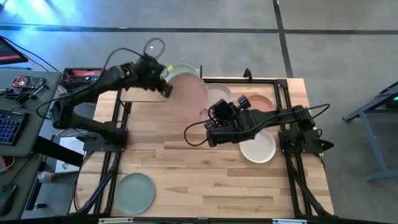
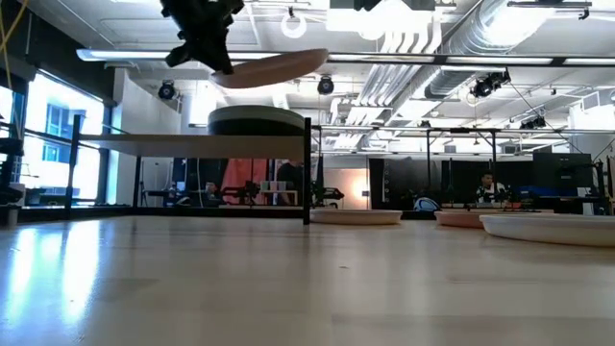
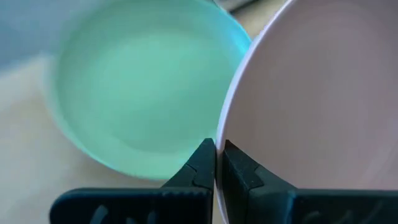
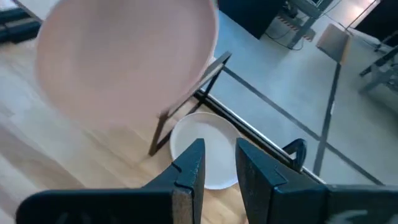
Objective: Place and stack plates onto a shelf
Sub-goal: Stack the bottom pink plate on top of the light green plate on the shelf
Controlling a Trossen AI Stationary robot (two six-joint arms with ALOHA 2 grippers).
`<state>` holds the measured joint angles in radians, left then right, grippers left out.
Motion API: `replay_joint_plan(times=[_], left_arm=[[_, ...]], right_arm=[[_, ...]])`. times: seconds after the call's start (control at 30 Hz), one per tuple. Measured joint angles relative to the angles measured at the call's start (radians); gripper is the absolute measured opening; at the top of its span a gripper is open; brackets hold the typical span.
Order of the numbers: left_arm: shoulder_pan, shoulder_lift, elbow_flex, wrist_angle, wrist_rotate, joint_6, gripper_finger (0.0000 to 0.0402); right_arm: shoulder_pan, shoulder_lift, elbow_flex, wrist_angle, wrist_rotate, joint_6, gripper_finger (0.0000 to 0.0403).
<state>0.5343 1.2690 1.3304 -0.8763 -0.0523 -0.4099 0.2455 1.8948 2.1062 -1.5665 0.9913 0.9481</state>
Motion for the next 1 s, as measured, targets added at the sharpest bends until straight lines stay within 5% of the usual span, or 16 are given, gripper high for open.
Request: replay_joint_plan(times=[0.43, 1.0], left_arm=[[0.298, 0.116, 0.103, 0.01, 0.087, 0.055, 0.0001], [0.349, 0.257, 0.198, -0.123, 0.135, 0.046, 0.0001]], right_arm=[[-0.098, 0.0, 0.0, 0.0, -0.041, -0.166, 0.0067], [-0.161, 0.0, 0.0, 0.0, -0.079, -0.297, 0.0067]])
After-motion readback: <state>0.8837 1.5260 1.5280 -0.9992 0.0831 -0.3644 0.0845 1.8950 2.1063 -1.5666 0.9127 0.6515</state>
